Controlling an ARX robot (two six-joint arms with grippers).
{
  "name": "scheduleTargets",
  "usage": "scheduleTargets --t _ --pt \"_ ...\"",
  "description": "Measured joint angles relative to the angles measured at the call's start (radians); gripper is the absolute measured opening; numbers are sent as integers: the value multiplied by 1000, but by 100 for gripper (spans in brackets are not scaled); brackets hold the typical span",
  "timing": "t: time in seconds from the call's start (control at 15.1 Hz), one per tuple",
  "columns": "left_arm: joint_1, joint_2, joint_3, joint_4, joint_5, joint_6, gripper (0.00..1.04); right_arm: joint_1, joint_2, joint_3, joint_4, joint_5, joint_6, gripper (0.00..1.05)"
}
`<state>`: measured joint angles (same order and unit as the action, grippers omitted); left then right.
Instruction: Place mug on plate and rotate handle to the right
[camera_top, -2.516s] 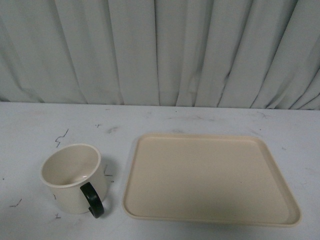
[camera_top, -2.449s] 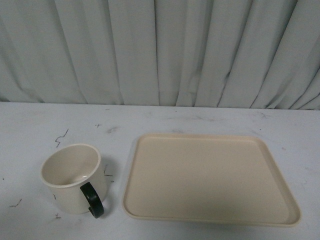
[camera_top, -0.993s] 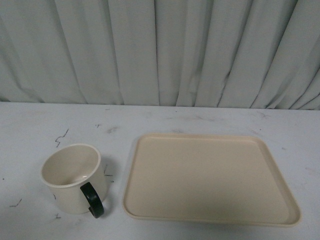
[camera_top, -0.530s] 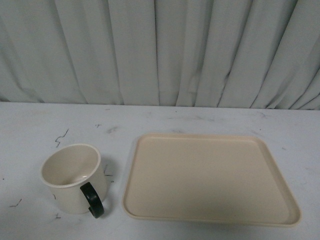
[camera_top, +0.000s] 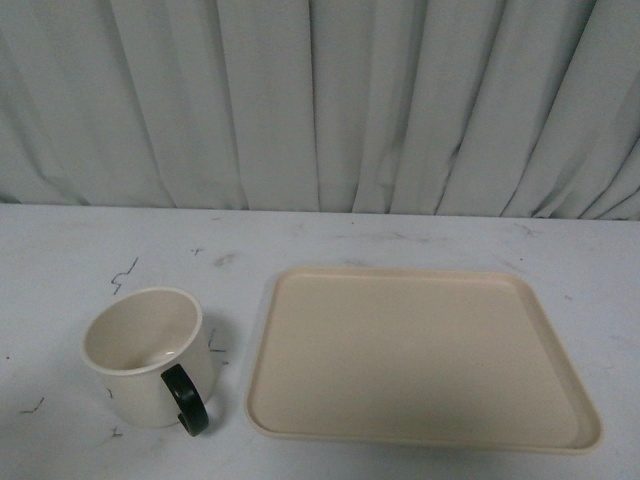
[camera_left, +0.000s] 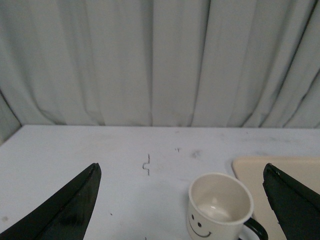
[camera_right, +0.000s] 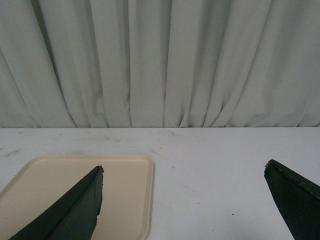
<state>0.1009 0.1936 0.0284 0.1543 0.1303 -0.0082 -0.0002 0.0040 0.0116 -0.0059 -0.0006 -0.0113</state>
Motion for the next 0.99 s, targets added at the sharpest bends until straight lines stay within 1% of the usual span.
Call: scheduleTargets --t 0.07,0.13,0.2,0.26,0.33,0.4,0.46,0.53,0.6,0.66,0.79,0.99 --pt "29 95 18 53 68 16 98 0 0 0 0 0 0 98" --pt "45 176 51 78 115 34 98 0 0 0 0 0 0 98" --pt "52 250 95 86 121 63 98 0 0 0 0 0 0 98" --pt "51 345 151 83 117 107 98 0 0 0 0 0 0 98" --pt "14 444 217 18 51 159 98 0 0 0 0 0 0 98" --pt "-14 523 263 -13 42 209 98 0 0 0 0 0 0 98" --pt "-32 611 333 -91 18 241 98 0 0 0 0 0 0 98" --pt "-39 710 399 -113 -12 277 98 0 0 0 0 0 0 98" --pt "-53 783 458 -176 -55 293 98 0 0 0 0 0 0 98" --pt "-77 868 502 -197 -49 307 98 0 0 0 0 0 0 98" --pt "-101 1029 584 -253 -60 290 98 0 0 0 0 0 0 98" --pt "-111 1213 675 -301 -60 206 98 0 0 0 0 0 0 98"
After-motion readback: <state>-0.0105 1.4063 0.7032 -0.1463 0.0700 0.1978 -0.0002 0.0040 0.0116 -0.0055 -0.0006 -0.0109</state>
